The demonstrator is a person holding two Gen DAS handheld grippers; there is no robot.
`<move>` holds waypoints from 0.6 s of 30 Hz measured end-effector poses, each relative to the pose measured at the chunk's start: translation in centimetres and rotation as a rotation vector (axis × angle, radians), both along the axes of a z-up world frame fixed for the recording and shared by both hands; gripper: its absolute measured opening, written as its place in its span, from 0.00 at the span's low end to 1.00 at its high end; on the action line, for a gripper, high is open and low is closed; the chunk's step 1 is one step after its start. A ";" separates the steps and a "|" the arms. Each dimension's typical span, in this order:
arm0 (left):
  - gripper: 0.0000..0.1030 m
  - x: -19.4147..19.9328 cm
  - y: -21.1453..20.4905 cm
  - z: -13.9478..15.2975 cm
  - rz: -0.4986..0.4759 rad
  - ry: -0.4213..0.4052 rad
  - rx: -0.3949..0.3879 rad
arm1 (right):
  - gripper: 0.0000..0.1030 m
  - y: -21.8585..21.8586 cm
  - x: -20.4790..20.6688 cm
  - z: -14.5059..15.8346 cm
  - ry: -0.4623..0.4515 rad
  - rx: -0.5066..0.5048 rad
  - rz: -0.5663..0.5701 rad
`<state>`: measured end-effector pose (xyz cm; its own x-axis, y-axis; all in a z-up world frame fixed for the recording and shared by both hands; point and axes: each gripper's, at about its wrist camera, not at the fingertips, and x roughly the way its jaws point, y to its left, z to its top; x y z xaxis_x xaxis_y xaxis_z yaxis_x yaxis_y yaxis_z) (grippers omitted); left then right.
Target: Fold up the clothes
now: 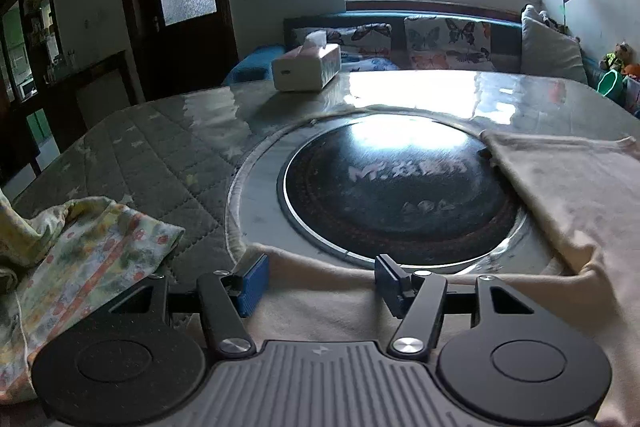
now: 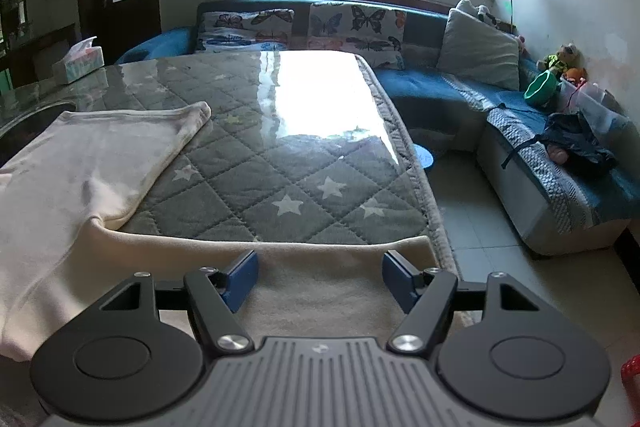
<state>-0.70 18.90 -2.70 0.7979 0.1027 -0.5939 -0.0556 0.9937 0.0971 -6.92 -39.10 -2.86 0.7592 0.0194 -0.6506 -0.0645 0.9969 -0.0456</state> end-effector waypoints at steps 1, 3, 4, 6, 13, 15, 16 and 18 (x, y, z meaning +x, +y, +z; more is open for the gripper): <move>0.61 -0.2 -0.2 0.3 -0.005 -0.008 0.000 | 0.68 -0.1 -0.3 0.2 -0.007 0.002 -0.009; 0.61 -0.6 -0.9 1.0 -0.022 -0.024 -0.013 | 0.68 -0.4 -0.8 0.5 -0.011 0.006 -0.033; 0.61 -0.8 -1.3 1.3 -0.031 -0.029 -0.023 | 0.67 -0.6 -1.0 0.5 -0.009 0.005 -0.046; 0.63 -1.2 -2.5 1.9 -0.065 -0.038 -0.038 | 0.66 -1.0 -1.5 0.3 -0.005 0.007 -0.073; 0.66 -2.1 -7.6 3.4 -0.226 -0.056 -0.089 | 0.64 -2.6 -2.6 0.1 0.004 0.025 -0.164; 0.67 -2.2 -9.1 3.5 -0.268 -0.054 -0.099 | 0.63 -2.9 -2.6 0.0 0.010 0.021 -0.181; 0.68 -2.2 -9.9 3.6 -0.288 -0.053 -0.104 | 0.63 -3.0 -2.6 0.0 0.014 0.019 -0.187; 0.70 -2.4 -11.4 3.7 -0.329 -0.050 -0.114 | 0.60 -3.2 -2.6 -0.1 0.021 0.018 -0.196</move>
